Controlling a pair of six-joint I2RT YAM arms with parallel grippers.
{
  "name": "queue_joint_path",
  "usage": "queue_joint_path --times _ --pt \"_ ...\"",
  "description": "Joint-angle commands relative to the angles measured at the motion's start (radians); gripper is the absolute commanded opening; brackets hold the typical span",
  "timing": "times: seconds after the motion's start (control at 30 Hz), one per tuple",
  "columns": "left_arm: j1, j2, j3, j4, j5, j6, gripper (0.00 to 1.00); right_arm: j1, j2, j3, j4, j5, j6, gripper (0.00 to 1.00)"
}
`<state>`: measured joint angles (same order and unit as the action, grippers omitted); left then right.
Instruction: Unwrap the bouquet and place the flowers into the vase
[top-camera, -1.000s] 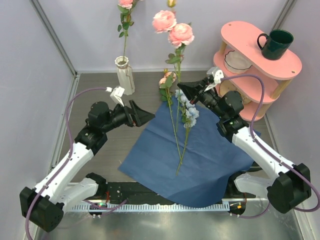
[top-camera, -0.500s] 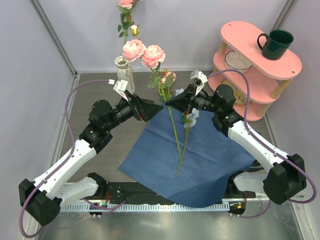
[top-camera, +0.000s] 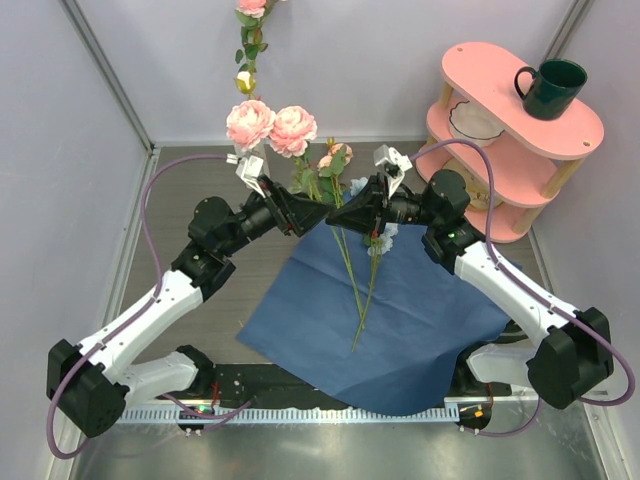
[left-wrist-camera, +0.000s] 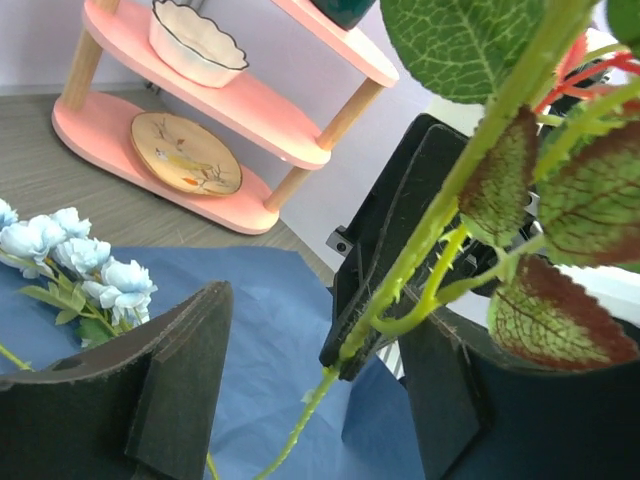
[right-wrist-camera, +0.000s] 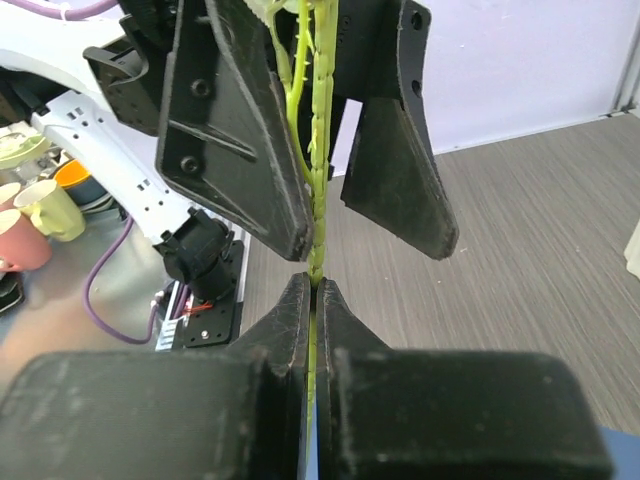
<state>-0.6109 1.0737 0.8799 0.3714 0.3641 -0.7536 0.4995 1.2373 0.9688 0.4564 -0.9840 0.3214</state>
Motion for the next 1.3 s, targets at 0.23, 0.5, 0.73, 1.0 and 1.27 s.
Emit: queue_joint_path --times 0.23,0.5,0.73,1.0,1.27 --pt "-0.010 -0.024 0.033 0.075 0.059 0.017 0.22 0.027 0.021 0.080 0.028 -0.078 0.018 0.02" --pt "-0.012 -0.150 0.169 -0.330 -0.124 0.267 0.00 0.040 -0.088 0.100 -0.222 0.411 -0.157 0.67" --pt "-0.012 -0.236 0.307 -0.418 -0.620 0.529 0.00 0.037 -0.244 -0.004 -0.179 1.102 -0.125 0.77" --pt "-0.007 -0.029 0.500 -0.095 -0.902 0.832 0.00 0.036 -0.259 -0.041 -0.136 1.099 -0.116 0.79" --pt "0.043 0.307 0.914 -0.097 -0.926 0.924 0.00 0.036 -0.225 -0.036 -0.120 1.061 -0.091 0.80"
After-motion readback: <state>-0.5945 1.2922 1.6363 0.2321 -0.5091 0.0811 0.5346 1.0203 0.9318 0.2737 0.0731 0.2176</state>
